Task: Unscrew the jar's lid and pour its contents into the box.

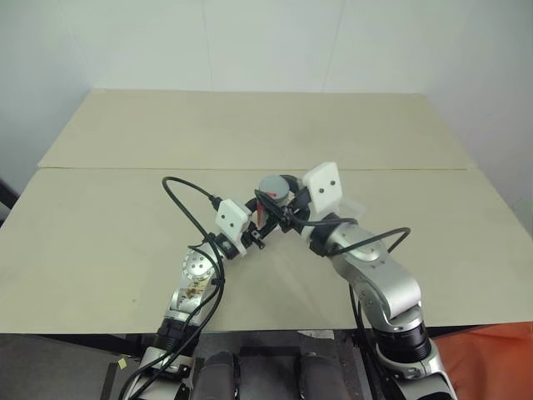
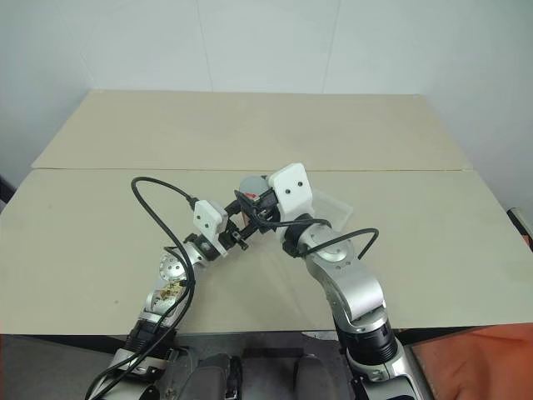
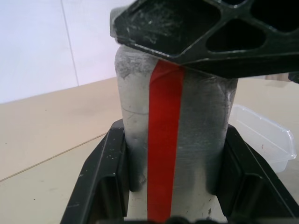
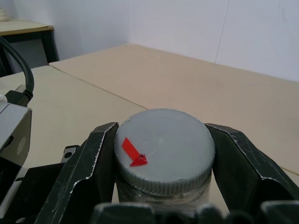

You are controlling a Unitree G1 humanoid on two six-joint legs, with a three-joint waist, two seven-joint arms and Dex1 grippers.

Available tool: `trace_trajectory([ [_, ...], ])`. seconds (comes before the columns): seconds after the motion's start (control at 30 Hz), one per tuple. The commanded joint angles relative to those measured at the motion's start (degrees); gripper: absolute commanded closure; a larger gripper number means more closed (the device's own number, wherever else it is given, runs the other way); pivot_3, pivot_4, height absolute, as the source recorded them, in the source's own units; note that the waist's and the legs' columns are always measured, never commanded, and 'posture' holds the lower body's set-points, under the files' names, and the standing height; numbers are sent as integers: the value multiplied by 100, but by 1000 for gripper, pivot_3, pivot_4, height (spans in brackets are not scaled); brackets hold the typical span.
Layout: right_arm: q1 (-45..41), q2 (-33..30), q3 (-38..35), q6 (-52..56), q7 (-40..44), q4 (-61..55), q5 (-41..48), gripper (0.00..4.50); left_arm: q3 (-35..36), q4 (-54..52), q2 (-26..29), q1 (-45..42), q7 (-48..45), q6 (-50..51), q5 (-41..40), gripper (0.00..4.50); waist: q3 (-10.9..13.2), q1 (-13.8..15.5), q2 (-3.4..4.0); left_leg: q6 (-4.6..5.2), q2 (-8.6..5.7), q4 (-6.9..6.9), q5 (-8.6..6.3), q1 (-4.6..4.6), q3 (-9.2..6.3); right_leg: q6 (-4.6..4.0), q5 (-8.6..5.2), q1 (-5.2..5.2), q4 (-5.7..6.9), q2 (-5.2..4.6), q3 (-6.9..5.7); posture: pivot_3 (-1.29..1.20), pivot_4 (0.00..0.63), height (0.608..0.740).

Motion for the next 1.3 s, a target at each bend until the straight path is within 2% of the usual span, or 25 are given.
trace_trajectory([
  [0.03, -75, -148, -182, -207, 271, -179, 80, 1693, 12, -168, 39, -21, -130, -106, -117, 2526, 0, 2, 0, 0, 0, 0, 0, 0, 0, 0, 0, 0, 0, 0, 0, 0, 150, 740],
  [0.37, -178, -802, -684, -269, 1535, -19, 836, 1693, 25, -532, 380, 226, -991, 6, -721, 2526, 1, -8, 1, 0, 2, -1, 0, 0, 0, 0, 0, 0, -1, 1, 0, 0, 150, 740],
  [0.63, -537, -1507, -754, -525, 2987, 408, 1433, 1693, 60, -951, 628, 275, -1550, 286, -1250, 2526, 1, -5, 1, 0, 2, -1, 0, 1, -2, -1, 0, 2, -2, 1, -1, 0, 150, 740],
  [0.87, -946, -2003, -646, -864, 4629, 1110, 1854, 1693, 13, -1181, 737, 364, -1955, 418, -1488, 2526, 1, -4, 1, 0, 3, -1, 0, 1, -3, -1, 0, 3, -2, 2, -1, 0, 150, 740],
  [1.3, -2194, -1956, -252, -1918, 7352, 3385, 1725, 1693, -62, -1228, 723, 412, -2223, 477, -1535, 2526, 2, -1, 2, 0, 3, 0, 0, 3, -2, -1, 0, 3, -1, 2, -1, 0, 150, 740],
])
